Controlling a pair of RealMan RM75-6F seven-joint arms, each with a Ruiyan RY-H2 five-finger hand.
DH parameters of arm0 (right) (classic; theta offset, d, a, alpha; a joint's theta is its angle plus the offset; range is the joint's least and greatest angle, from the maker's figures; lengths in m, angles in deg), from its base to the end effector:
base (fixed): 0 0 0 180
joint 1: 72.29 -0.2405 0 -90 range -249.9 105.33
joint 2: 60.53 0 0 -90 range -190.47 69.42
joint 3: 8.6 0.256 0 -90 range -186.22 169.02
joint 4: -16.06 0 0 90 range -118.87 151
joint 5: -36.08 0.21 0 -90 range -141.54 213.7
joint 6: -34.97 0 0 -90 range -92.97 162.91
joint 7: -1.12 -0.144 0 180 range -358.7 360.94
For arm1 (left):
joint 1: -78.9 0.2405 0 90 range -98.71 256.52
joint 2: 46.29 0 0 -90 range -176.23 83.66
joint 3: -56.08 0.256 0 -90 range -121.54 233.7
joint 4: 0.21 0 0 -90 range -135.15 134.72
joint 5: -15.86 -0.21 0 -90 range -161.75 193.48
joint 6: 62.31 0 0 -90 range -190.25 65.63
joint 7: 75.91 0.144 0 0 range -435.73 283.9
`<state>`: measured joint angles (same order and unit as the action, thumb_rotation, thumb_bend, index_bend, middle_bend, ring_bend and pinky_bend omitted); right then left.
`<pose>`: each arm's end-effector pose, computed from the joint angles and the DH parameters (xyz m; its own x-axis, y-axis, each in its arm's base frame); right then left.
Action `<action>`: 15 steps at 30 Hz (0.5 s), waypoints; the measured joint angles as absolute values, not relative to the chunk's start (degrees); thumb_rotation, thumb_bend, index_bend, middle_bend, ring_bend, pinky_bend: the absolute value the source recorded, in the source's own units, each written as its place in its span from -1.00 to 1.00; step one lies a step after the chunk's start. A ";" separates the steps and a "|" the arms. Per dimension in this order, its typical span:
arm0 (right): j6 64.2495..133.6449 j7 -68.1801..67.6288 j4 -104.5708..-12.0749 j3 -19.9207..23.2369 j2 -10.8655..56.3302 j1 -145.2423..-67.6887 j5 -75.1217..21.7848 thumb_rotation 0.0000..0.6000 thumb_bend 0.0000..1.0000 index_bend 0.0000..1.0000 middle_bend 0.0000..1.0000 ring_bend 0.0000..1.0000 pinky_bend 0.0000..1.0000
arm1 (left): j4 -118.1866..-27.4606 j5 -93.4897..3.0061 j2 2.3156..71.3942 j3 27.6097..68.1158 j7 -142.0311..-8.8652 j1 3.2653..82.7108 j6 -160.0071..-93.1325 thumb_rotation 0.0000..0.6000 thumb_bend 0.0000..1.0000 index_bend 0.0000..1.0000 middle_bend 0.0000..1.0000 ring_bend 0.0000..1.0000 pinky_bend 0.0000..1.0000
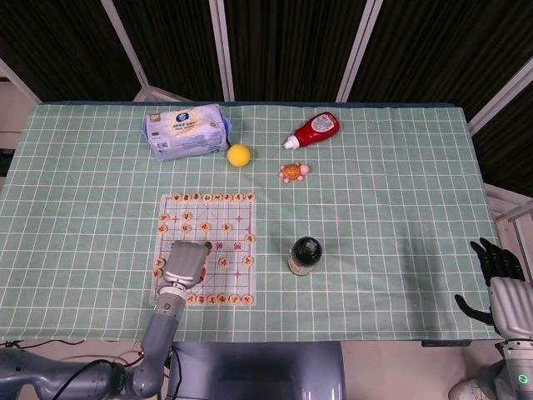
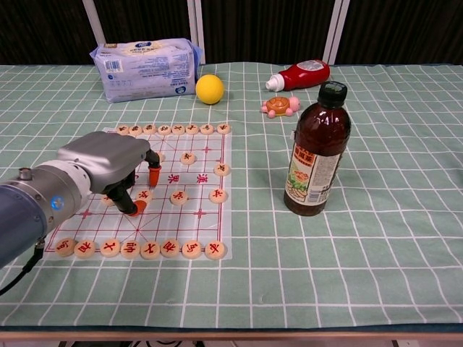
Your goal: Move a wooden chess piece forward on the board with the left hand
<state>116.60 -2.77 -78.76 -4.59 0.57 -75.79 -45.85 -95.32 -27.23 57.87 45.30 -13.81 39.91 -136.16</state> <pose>-0.3214 -0.1769 0.1707 0.3296 -0.0456 0.9430 -0.9396 0.0818 0.3323 -0.1184 0.2773 -0.0700 0.6293 0.3000 0.7169 0.7768 -0.2164 -0.5914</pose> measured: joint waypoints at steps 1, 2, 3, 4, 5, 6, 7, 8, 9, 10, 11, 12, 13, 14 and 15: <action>116.58 -2.79 -78.77 -4.59 0.56 -75.79 -45.82 1.00 -0.42 -1.00 -1.00 -1.00 -1.00 | -95.22 -27.23 57.89 45.41 -13.96 39.85 -136.24 1.00 -0.39 -0.14 1.00 0.95 0.99; 116.61 -2.82 -78.81 -4.59 0.51 -75.77 -45.85 1.00 -0.42 -1.00 -1.00 -1.00 -1.00 | -95.12 -27.23 57.90 45.52 -14.04 39.80 -136.30 1.00 -0.39 -0.14 1.00 0.95 0.99; 116.67 -2.84 -78.85 -4.60 0.43 -75.75 -45.90 1.00 -0.42 -1.00 -1.00 -1.00 -1.00 | -95.04 -27.23 57.90 45.63 -14.12 39.73 -136.34 1.00 -0.39 -0.14 1.00 0.95 0.99; 116.67 -2.82 -78.85 -4.61 0.41 -75.75 -45.92 1.00 -0.42 -1.00 -1.00 -1.00 -1.00 | -94.98 -27.22 57.89 45.71 -14.25 39.65 -136.39 1.00 -0.39 -0.14 1.00 0.95 0.99; 116.59 -2.78 -78.82 -4.61 0.52 -75.78 -45.87 1.00 -0.42 -1.00 -1.00 -1.00 -1.00 | -94.94 -27.21 57.90 45.75 -14.36 39.59 -136.41 1.00 -0.39 -0.14 1.00 0.95 0.99; 116.56 -2.76 -78.80 -4.60 0.56 -75.79 -45.81 1.00 -0.42 -1.00 -1.00 -1.00 -1.00 | -94.90 -27.16 57.91 45.78 -14.46 39.53 -136.40 1.00 -0.39 -0.14 1.00 0.95 0.99; 116.57 -2.77 -78.81 -4.58 0.56 -75.78 -45.78 1.00 -0.42 -1.00 -1.00 -1.00 -1.00 | -94.83 -27.05 57.92 45.83 -14.54 39.47 -136.38 1.00 -0.39 -0.14 1.00 0.95 0.99; 116.56 -2.81 -78.84 -4.57 0.55 -75.78 -45.74 1.00 -0.42 -1.00 -1.00 -1.00 -1.00 | -94.75 -26.96 57.94 45.89 -14.58 39.42 -136.33 1.00 -0.39 -0.14 1.00 0.95 0.99; 116.52 -2.83 -78.87 -4.57 0.55 -75.79 -45.70 1.00 -0.42 -1.00 -1.00 -1.00 -1.00 | -94.66 -26.90 57.96 45.97 -14.61 39.37 -136.31 1.00 -0.39 -0.14 1.00 0.95 0.99; 116.50 -2.85 -78.91 -4.54 0.55 -75.79 -45.63 1.00 -0.42 -1.00 -1.00 -1.00 -1.00 | -94.51 -26.85 58.00 46.08 -14.66 39.30 -136.30 1.00 -0.39 -0.14 1.00 0.95 0.99; 116.51 -2.84 -78.95 -4.51 0.54 -75.78 -45.55 1.00 -0.42 -1.00 -1.00 -1.00 -1.00 | -94.39 -26.81 58.03 46.18 -14.70 39.25 -136.31 1.00 -0.39 -0.14 1.00 0.95 0.99; 116.53 -2.81 -78.98 -4.50 0.54 -75.77 -45.53 1.00 -0.42 -1.00 -1.00 -1.00 -1.00 | -94.26 -26.78 58.06 46.28 -14.81 39.20 -136.36 1.00 -0.39 -0.14 1.00 0.95 0.99; 116.52 -2.79 -79.00 -4.50 0.54 -75.77 -45.50 1.00 -0.42 -1.00 -1.00 -1.00 -1.00 | -94.18 -26.74 58.08 46.36 -14.90 39.18 -136.38 1.00 -0.39 -0.14 1.00 0.95 0.99; 116.50 -2.74 -79.04 -4.50 0.54 -75.77 -45.50 1.00 -0.42 -1.00 -1.00 -1.00 -1.00 | -94.11 -26.70 58.08 46.44 -14.98 39.14 -136.40 1.00 -0.39 -0.14 1.00 0.95 0.99; 116.49 -2.70 -79.05 -4.50 0.55 -75.79 -45.51 1.00 -0.42 -1.00 -1.00 -1.00 -1.00 | -94.04 -26.67 58.07 46.52 -15.02 39.11 -136.43 1.00 -0.39 -0.13 1.00 0.95 0.99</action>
